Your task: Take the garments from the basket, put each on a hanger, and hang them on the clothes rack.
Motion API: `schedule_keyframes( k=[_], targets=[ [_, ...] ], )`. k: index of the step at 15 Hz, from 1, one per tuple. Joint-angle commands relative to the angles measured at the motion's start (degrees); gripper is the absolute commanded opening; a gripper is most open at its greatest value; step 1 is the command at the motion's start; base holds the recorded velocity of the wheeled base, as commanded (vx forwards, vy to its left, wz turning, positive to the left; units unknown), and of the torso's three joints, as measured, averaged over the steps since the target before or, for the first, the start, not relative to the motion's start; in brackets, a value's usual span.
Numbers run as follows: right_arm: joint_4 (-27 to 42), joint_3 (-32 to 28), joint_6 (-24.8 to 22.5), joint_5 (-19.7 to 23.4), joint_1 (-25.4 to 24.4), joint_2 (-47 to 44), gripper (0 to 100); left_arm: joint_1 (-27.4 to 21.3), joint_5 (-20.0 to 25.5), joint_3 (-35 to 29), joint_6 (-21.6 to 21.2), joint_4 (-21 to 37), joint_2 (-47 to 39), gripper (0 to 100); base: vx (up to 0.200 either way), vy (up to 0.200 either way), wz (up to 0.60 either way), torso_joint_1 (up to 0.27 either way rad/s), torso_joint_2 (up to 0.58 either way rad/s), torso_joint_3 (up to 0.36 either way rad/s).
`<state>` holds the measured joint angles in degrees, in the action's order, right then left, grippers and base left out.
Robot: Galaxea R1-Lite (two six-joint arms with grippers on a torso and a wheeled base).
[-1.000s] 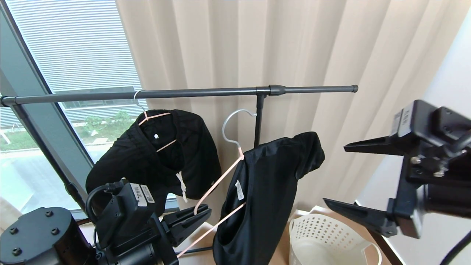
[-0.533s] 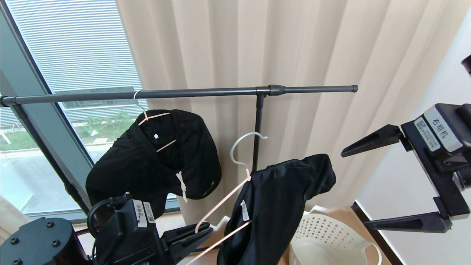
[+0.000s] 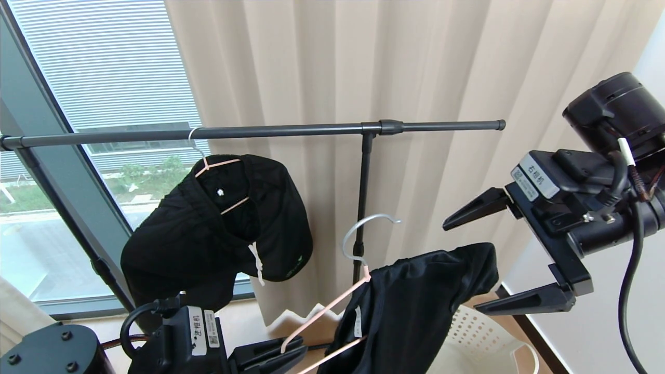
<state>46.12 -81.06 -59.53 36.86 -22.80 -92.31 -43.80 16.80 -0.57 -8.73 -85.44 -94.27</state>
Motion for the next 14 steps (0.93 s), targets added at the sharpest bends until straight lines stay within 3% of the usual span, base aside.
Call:
schedule_keyframes(
  k=[1,14],
  targets=[
    [-0.2,-0.4,0.1,0.1,-0.3,-2.6,100,-0.2,0.0,0.1,0.0,-0.3,-0.2,0,0.000,0.000,0.00,0.000,0.00,0.000],
    [-2.8,-2.4,0.8,1.2,-4.1,-8.2,100,-1.5,0.0,0.5,-0.1,-2.7,-0.3,0,0.000,0.000,0.00,0.000,0.00,0.000]
  ],
)
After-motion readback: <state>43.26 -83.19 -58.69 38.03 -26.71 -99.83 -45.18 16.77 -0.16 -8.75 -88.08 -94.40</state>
